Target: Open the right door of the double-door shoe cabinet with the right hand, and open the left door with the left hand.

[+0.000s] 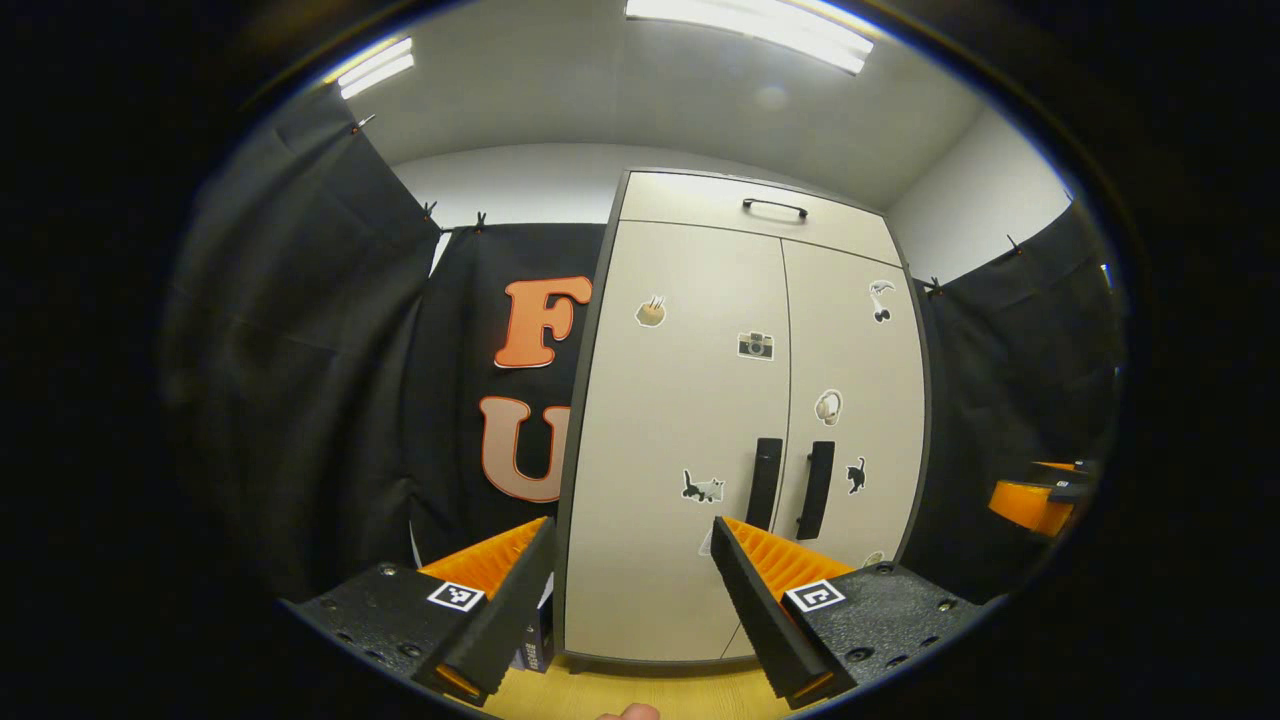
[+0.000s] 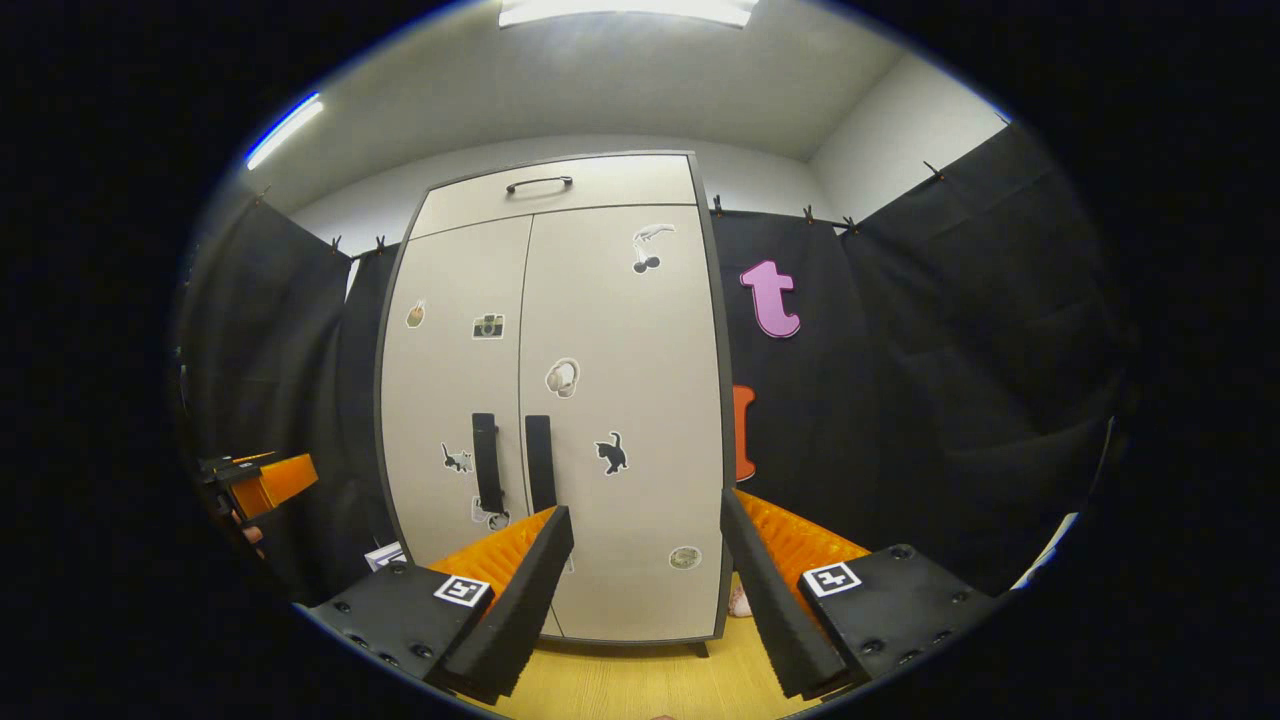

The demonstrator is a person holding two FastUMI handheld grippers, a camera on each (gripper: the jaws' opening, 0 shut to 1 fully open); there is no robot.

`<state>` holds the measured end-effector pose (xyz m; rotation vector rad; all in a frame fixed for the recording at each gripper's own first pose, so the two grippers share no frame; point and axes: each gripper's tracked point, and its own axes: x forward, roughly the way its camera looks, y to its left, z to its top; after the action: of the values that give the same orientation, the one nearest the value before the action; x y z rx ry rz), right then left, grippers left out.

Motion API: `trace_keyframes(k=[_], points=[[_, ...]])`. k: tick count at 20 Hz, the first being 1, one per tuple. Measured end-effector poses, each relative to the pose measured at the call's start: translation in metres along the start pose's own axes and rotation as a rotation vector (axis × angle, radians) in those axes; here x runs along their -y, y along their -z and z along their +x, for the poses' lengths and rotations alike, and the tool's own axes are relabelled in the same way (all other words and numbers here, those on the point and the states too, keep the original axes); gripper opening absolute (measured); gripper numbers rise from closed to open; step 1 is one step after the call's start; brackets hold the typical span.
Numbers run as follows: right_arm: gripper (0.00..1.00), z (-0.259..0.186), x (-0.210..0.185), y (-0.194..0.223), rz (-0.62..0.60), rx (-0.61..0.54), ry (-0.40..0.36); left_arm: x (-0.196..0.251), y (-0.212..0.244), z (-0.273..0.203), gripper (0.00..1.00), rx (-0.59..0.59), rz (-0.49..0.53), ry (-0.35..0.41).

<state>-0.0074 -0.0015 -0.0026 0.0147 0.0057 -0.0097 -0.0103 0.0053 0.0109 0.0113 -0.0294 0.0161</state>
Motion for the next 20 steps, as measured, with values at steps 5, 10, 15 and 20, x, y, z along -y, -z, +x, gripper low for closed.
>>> trace_keyframes(k=[5,10,15,20], points=[[0.98,0.0,-0.002,0.0,-0.002,-0.003,-0.002,-0.001,-0.001,0.001,0.94,0.003,-0.001,0.0],[0.94,0.016,-0.015,-0.008,0.001,-0.012,-0.03,0.0,0.005,-0.002,0.94,-0.01,-0.017,0.004],[0.98,0.067,-0.049,-0.04,0.019,0.021,-0.118,-0.003,0.012,-0.01,0.94,-0.035,-0.019,-0.007],[0.93,0.133,-0.084,-0.037,-0.028,-0.018,-0.169,-0.013,0.01,-0.023,0.94,-0.04,-0.007,-0.03]])
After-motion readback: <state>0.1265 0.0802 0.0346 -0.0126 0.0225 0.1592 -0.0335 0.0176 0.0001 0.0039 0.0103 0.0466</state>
